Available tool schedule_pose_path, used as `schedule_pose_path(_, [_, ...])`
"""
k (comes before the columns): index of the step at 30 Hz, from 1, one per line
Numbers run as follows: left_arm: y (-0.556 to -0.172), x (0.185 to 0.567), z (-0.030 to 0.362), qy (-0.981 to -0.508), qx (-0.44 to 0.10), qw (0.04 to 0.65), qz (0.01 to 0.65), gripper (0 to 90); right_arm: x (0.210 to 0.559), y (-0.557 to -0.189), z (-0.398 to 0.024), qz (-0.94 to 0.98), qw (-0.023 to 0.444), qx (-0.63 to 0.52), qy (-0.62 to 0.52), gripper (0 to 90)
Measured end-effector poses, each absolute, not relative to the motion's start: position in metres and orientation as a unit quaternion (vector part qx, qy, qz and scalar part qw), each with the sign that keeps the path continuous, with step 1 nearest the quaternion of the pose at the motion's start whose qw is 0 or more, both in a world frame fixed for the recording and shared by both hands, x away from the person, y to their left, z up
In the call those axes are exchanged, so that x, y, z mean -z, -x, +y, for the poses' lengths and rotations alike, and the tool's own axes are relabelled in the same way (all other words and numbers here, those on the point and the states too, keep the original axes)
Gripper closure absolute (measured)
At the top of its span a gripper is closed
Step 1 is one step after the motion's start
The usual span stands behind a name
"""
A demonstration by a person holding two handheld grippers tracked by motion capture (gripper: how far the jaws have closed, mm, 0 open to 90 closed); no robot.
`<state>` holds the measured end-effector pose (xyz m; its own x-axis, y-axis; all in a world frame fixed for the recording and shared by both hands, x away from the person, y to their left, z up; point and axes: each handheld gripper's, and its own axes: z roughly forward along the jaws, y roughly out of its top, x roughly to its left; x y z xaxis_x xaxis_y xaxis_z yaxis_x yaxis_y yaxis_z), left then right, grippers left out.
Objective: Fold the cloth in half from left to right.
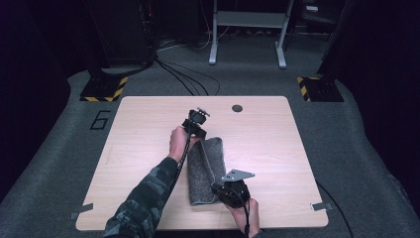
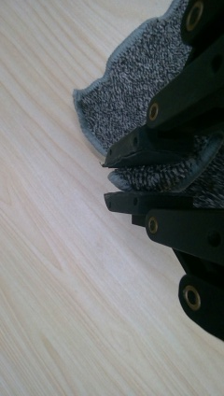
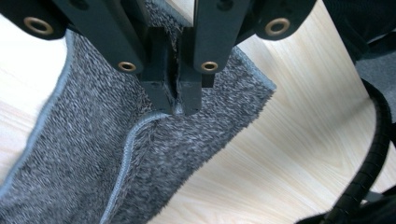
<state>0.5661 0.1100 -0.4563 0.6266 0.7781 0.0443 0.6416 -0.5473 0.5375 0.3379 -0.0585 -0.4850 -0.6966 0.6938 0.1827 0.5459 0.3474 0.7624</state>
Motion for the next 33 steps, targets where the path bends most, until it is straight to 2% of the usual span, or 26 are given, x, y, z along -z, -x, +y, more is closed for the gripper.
schedule_pose_path(9, [-0.564, 0.454, 0.097, -0.869, -0.138, 0.262, 0.397, 75.7, 0.489, -0.336, -0.071, 0.809, 0.098, -0.421, -0.398, 85.7])
schedule_pose_path(12, [-0.564, 0.454, 0.093, -0.869, -0.132, 0.271, 0.393, 70.9, 0.490, -0.335, -0.074, 0.807, 0.100, -0.417, -0.406, 85.2])
schedule_pose_path(14, [-0.565, 0.454, 0.092, -0.868, -0.121, 0.281, 0.391, 57.5, 0.491, -0.335, -0.076, 0.806, 0.104, -0.415, -0.410, 84.9])
schedule_pose_path(15, [-0.565, 0.454, 0.091, -0.868, -0.119, 0.284, 0.390, 54.0, 0.491, -0.334, -0.077, 0.805, 0.106, -0.414, -0.411, 84.5])
schedule_pose_path(17, [-0.565, 0.454, 0.091, -0.865, -0.116, 0.293, 0.392, 39.2, 0.493, -0.334, -0.080, 0.803, 0.106, -0.411, -0.418, 82.1])
schedule_pose_path(19, [-0.562, 0.452, 0.093, -0.857, -0.118, 0.301, 0.401, 31.8, 0.493, -0.333, -0.081, 0.802, 0.106, -0.408, -0.423, 81.1])
schedule_pose_path(24, [-0.550, 0.451, 0.112, -0.851, -0.128, 0.305, 0.407, 22.9, 0.495, -0.332, -0.095, 0.800, 0.114, -0.387, -0.445, 64.9])
schedule_pose_path(28, [-0.539, 0.457, 0.134, -0.853, -0.131, 0.293, 0.412, 21.1, 0.497, -0.333, -0.112, 0.791, 0.122, -0.370, -0.471, 54.5])
schedule_pose_path(30, [-0.537, 0.459, 0.139, -0.851, -0.133, 0.291, 0.416, 20.6, 0.496, -0.334, -0.116, 0.788, 0.121, -0.368, -0.479, 53.4])
schedule_pose_path(31, [-0.531, 0.464, 0.150, -0.850, -0.131, 0.287, 0.423, 20.4, 0.493, -0.336, -0.124, 0.782, 0.128, -0.371, -0.483, 47.1])
schedule_pose_path(32, [-0.531, 0.464, 0.150, -0.850, -0.131, 0.287, 0.423, 20.4, 0.493, -0.336, -0.124, 0.782, 0.128, -0.371, -0.483, 47.1])
schedule_pose_path(33, [-0.526, 0.469, 0.159, -0.850, -0.132, 0.281, 0.426, 20.4, 0.488, -0.339, -0.129, 0.777, 0.132, -0.382, -0.482, 41.8])
